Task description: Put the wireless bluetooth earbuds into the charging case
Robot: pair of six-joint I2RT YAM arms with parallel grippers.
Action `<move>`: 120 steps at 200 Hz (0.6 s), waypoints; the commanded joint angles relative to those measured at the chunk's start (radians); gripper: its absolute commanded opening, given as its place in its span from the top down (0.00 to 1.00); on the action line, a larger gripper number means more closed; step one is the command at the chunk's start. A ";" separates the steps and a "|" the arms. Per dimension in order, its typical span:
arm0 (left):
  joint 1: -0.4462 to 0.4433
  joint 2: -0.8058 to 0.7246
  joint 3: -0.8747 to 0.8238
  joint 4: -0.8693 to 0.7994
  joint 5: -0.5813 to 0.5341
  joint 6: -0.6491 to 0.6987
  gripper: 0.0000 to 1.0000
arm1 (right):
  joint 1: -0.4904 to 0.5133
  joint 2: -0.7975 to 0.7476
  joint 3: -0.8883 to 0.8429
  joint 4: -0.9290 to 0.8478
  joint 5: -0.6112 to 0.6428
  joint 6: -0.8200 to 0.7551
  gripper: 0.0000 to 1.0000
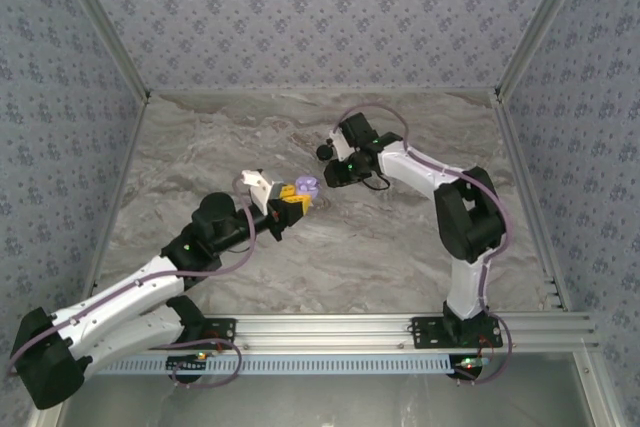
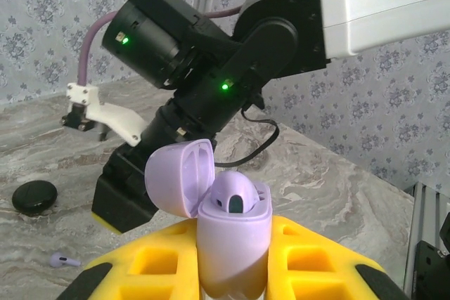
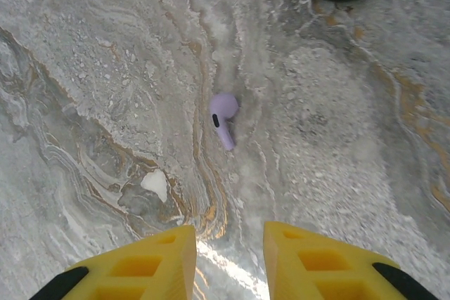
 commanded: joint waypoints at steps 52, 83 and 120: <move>-0.008 -0.056 -0.021 -0.017 -0.029 0.006 0.88 | 0.034 0.140 0.131 -0.083 -0.012 -0.062 0.67; -0.008 -0.059 -0.023 -0.020 -0.035 0.005 0.89 | 0.040 0.184 0.169 -0.088 -0.023 -0.070 0.66; -0.008 -0.060 -0.023 -0.018 -0.036 0.000 0.88 | 0.043 0.223 0.207 -0.120 -0.023 -0.080 0.65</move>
